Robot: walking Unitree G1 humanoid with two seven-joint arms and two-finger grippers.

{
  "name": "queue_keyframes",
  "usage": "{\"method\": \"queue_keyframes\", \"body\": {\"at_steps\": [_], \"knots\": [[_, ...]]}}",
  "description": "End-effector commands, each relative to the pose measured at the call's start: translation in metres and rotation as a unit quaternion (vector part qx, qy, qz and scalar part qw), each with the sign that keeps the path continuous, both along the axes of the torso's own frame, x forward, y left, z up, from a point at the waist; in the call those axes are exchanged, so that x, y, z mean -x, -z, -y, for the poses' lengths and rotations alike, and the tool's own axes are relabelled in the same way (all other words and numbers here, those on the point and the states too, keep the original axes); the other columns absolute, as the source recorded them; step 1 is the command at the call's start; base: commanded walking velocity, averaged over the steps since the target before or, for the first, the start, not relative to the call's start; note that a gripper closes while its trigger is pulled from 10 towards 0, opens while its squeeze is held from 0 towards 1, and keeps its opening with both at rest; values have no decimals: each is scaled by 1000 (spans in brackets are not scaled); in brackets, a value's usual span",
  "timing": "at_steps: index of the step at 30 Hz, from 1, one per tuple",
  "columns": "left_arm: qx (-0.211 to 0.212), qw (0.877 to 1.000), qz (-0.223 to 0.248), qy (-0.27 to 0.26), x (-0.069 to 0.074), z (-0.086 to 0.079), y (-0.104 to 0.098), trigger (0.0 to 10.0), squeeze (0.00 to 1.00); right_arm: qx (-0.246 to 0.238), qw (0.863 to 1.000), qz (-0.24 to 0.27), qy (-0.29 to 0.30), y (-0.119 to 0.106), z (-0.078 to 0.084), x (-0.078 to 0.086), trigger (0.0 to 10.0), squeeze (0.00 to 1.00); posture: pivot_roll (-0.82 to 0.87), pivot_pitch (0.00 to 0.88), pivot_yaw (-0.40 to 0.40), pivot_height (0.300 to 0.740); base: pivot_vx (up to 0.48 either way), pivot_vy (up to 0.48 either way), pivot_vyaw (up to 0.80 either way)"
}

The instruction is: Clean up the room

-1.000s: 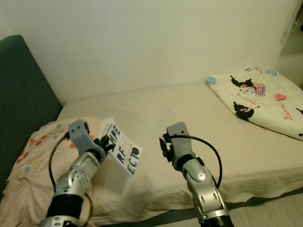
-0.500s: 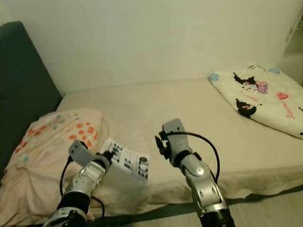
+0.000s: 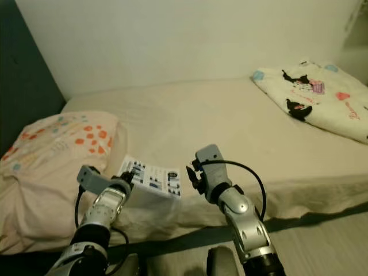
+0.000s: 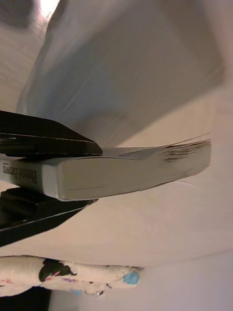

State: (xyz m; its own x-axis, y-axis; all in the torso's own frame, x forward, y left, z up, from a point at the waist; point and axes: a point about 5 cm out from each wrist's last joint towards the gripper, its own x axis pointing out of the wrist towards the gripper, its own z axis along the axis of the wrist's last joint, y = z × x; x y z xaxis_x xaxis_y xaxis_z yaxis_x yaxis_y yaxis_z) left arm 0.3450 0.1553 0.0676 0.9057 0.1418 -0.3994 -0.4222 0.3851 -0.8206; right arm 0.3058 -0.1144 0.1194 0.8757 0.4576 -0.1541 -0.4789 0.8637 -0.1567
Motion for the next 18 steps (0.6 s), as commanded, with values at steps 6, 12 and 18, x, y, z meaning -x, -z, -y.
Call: {"method": "queue_keyframes", "body": {"at_steps": [6, 12, 18], "knots": [[62, 997, 41, -29, -18, 3, -26, 10000, 0, 2, 1000, -3, -26, -5, -5, -7, 10000, 0, -125, 98, -14, 600, 0, 0, 0], [104, 990, 23, -93, -17, -4, -21, 10000, 0, 0, 999, -6, -44, -8, -10, -11, 10000, 0, -124, 109, -13, 600, 0, 0, 0], [135, 976, -19, -171, -5, -19, -2, 10000, 0, 11, 998, -11, -67, -8, -15, -12, 10000, 0, -119, 128, -18, 587, 0, 0, 0]]}}
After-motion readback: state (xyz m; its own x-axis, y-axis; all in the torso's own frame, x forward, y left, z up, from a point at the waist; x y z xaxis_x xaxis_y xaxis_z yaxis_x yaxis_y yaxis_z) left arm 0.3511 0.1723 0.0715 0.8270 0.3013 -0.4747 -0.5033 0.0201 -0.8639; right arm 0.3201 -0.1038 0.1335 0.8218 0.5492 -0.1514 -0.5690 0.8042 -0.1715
